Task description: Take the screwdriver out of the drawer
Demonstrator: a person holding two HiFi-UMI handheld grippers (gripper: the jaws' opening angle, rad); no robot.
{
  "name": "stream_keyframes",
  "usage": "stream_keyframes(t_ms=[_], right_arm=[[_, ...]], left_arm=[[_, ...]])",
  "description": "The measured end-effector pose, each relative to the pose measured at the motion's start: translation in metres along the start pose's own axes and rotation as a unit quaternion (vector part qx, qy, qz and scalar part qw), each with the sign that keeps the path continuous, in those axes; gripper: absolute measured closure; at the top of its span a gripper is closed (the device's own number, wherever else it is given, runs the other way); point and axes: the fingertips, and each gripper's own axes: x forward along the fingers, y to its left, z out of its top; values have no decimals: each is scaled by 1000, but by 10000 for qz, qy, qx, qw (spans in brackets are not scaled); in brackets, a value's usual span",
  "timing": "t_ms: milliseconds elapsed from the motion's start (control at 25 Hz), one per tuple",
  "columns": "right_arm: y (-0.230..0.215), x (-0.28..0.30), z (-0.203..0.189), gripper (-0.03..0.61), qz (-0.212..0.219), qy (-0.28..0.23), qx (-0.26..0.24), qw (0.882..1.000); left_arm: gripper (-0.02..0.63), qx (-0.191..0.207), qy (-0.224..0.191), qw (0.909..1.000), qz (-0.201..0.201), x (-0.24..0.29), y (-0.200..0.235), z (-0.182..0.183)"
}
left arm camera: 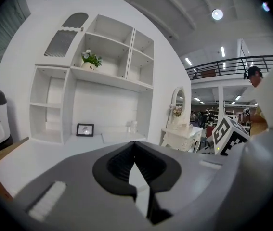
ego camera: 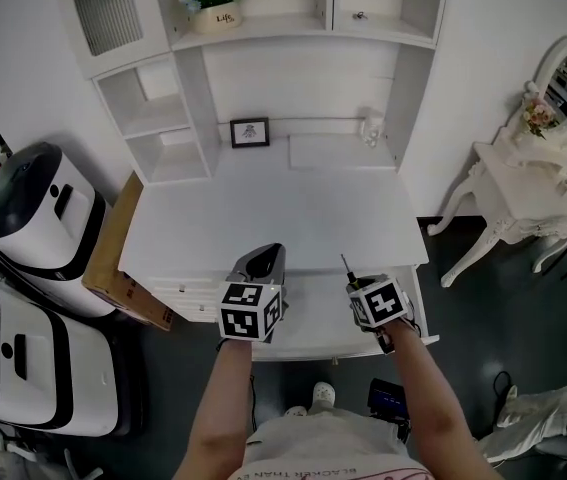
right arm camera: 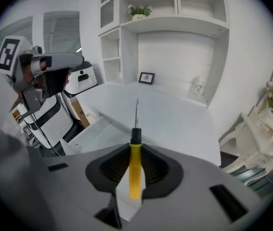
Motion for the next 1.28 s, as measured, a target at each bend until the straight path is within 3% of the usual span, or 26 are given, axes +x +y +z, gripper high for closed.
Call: stream_keyframes(t_ms=[360,760,960,1280], right_arm=[[-12,-52,57,499,-287,-874,-44,9958],[-14,-123,119,499,-689,-1807,-288,9807],[-13,-162,142,499,-851,-2331,-319,9682],[-11,-226,175,499,-1120,-3260,-322,9382]], left_arm=[[604,355,-678,9970,-68,-8,-15,66],[604,741,-1395,9874,-14,-32,-30,139],[604,962,-1728,9802,25,-47,-41,170],[604,930,-2159,9719,148,-70,-40,201]])
